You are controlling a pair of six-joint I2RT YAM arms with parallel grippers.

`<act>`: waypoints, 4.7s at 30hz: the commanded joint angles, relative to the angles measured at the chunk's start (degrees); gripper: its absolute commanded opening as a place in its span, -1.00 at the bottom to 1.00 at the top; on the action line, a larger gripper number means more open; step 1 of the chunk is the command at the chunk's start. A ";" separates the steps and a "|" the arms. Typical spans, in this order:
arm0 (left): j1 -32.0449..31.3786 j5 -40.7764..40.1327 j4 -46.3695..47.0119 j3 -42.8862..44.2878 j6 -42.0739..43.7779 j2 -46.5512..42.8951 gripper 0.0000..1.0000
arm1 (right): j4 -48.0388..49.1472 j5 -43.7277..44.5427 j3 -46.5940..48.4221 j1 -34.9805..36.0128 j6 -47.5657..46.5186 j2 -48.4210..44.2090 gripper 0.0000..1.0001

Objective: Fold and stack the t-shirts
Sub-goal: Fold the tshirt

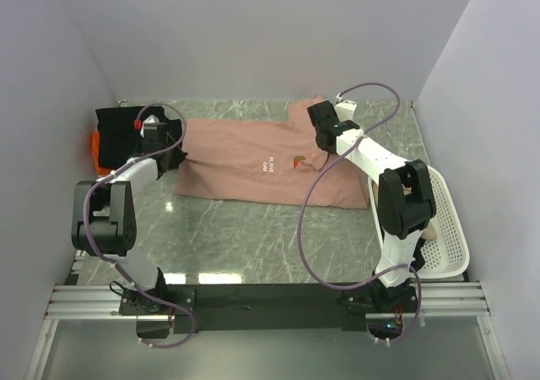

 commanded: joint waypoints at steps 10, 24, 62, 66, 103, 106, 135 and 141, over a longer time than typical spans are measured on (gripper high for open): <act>0.32 -0.08 -0.32 4.02 2.17 3.08 -0.99 | 0.84 0.57 4.21 -1.54 -1.30 0.95 -1.00; -1.61 -0.78 0.20 5.78 4.63 -2.98 0.46 | 0.66 -4.35 8.87 -3.82 -4.20 1.14 0.10; -30.45 2.29 18.48 -10.48 -0.81 5.20 0.67 | 11.82 -23.07 -8.88 -2.33 -7.98 0.51 0.10; -30.45 2.29 18.31 -10.39 -0.64 5.63 0.66 | 11.82 -24.21 -8.62 -2.77 -8.33 1.30 0.09; -30.45 1.76 16.11 -11.44 -0.46 5.90 0.66 | 11.82 -30.55 3.08 -3.30 -18.53 1.15 0.13; -30.45 1.50 15.32 -11.53 -0.29 4.93 0.66 | 9.63 -25.65 -1.14 -3.30 -16.26 -1.76 0.14; -24.30 -5.62 14.00 -18.91 0.68 -1.66 0.74 | 4.18 -18.86 -29.10 -7.34 -7.28 -12.58 0.15; -22.80 -5.36 13.74 -20.41 0.51 -3.68 0.74 | 1.81 -16.57 -28.22 -9.18 -8.60 -11.35 0.15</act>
